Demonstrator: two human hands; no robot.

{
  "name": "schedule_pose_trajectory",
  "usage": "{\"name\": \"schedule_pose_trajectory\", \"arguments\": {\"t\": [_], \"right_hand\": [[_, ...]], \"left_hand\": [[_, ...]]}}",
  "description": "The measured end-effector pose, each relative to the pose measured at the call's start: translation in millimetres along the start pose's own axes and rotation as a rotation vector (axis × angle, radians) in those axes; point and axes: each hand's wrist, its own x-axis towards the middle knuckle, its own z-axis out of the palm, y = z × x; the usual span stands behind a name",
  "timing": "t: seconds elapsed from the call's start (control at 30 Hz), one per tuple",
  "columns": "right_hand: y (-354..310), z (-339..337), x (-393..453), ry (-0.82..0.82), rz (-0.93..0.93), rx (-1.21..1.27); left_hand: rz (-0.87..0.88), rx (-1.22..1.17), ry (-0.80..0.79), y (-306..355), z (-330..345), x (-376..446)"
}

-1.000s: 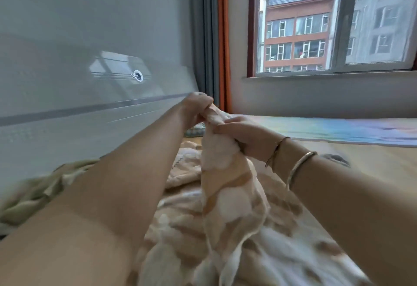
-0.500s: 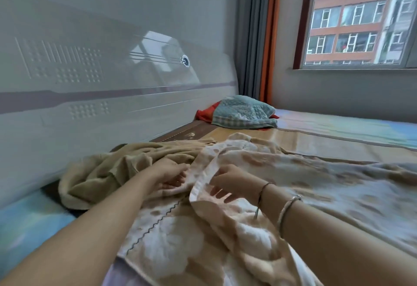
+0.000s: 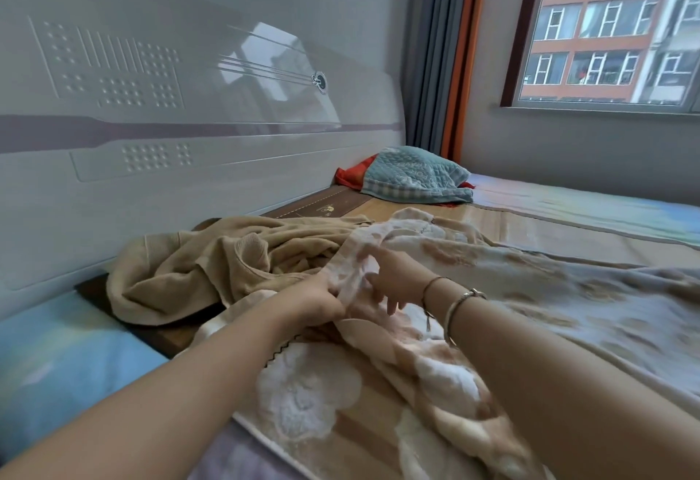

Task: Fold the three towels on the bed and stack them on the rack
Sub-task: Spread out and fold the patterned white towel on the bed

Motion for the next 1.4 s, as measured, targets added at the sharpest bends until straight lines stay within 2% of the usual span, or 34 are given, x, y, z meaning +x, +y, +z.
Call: {"name": "schedule_pose_trajectory", "arguments": {"t": [0.07,0.17,0.23,0.3,0.37,0.43,0.5,0.57,0.67,0.77,0.9,0.93,1.0,1.07,1.13,1.23,1.27,1.33,1.4], "right_hand": [[-5,1,10,0.121,-0.026,-0.096],[-16,-2,27,0.416,-0.125,-0.087],[-28,-3,40,0.470,-0.174,-0.009],[-38,3,53,0.404,-0.168,0.017],[-40,18,61,0.203,-0.105,-0.028],[-35,32,58,-0.027,-0.029,-0.080],[-27,36,50,-0.102,-0.036,-0.062],[-20,31,39,-0.103,-0.081,0.041],[-13,22,15,-0.083,-0.059,0.282],[-11,17,-13,-0.031,-0.095,0.154],[-18,15,-50,0.033,-0.114,-0.110],[-19,11,-57,0.008,-0.077,-0.120],[-18,2,-70,-0.144,0.024,-0.192],[-16,-4,-78,-0.236,0.073,-0.261],[-24,-3,-86,-0.205,0.098,-0.097],[-49,10,-91,-0.153,0.137,0.435],[-60,16,-90,-0.124,0.133,0.558],[-84,27,-89,-0.032,0.072,0.629],[-106,38,-90,0.034,-0.031,0.573]], "left_hand": [[-0.059,-0.188,-0.005,-1,-3,1],[-0.067,-0.335,0.049,5,-22,6],[-0.066,-0.381,0.094,8,-42,9],[-0.091,-0.412,0.138,1,-55,13],[-0.154,-0.307,0.188,-16,-61,15],[-0.226,-0.219,0.164,-33,-60,16],[-0.255,-0.272,0.128,-40,-56,13],[-0.247,-0.296,0.105,-36,-54,7],[-0.238,-0.086,0.077,-28,-52,4],[-0.311,0.064,-0.012,-22,-51,-8],[-0.382,0.083,-0.130,-16,-45,-30],[-0.375,0.091,-0.106,-18,-42,-31],[-0.331,0.060,-0.022,-21,-36,-29],[-0.260,-0.034,0.145,-24,-36,-27],[-0.186,-0.042,0.268,-29,-42,-32],[-0.121,0.245,0.407,-50,-56,-50],[-0.177,0.303,0.424,-58,-60,-58],[-0.307,0.355,0.391,-75,-68,-75],[-0.372,0.238,0.342,-88,-78,-83]]}}
